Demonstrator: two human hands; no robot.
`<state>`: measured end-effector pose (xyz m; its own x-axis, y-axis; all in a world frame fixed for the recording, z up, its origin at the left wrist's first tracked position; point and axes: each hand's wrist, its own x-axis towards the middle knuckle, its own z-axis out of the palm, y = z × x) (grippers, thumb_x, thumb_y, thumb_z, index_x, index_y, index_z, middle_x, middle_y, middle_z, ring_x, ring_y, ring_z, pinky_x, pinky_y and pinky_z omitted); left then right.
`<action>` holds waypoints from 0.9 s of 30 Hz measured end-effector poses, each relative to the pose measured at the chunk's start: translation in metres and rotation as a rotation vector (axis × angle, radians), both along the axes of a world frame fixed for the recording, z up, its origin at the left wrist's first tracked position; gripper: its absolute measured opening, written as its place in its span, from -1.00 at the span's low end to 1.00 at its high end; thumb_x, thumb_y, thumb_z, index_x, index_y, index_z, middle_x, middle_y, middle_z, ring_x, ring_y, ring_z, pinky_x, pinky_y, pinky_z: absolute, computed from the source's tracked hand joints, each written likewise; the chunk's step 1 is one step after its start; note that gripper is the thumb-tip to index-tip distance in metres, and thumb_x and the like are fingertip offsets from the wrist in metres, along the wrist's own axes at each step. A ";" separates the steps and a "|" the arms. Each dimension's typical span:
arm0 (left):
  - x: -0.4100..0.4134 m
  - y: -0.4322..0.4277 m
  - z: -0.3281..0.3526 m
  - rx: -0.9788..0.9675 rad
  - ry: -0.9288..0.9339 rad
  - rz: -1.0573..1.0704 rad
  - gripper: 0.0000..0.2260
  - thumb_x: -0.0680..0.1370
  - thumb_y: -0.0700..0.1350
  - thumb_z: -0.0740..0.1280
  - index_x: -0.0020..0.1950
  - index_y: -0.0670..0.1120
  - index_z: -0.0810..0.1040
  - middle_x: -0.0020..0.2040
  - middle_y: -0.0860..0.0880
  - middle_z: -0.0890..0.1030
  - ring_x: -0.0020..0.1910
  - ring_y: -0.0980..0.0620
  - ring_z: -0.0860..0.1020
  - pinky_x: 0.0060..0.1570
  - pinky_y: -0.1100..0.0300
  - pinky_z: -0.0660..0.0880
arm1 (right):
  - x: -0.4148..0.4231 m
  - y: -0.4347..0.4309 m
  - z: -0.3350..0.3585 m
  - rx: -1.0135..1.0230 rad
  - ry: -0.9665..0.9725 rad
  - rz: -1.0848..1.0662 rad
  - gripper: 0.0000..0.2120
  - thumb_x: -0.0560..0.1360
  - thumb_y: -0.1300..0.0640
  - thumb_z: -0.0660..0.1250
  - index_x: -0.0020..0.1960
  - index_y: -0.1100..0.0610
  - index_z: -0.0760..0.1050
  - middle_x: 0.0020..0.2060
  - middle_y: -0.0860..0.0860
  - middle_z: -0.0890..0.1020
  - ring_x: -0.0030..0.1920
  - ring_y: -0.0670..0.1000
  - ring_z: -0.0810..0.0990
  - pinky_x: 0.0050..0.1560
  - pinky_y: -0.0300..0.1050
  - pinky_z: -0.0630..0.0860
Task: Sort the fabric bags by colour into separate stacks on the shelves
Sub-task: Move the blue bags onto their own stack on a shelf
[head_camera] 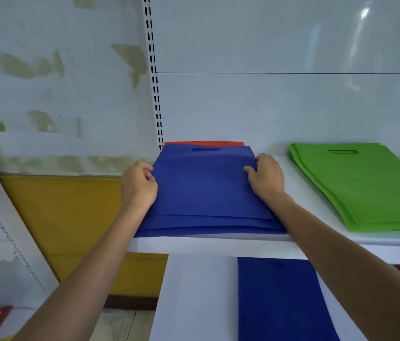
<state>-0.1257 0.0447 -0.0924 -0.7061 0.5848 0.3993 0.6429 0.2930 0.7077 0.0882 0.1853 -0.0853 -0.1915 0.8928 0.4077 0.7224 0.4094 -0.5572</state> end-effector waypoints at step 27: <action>0.008 -0.007 0.002 -0.083 0.175 0.010 -0.79 0.57 -0.21 0.22 0.17 -0.16 0.54 0.10 -0.12 0.61 0.09 -0.13 0.54 -0.01 0.05 0.47 | 0.011 -0.003 0.002 -0.242 0.230 -0.056 -0.83 0.48 0.27 0.25 0.06 0.24 0.41 -0.10 0.09 0.46 -0.11 0.07 0.40 -0.14 -0.13 0.36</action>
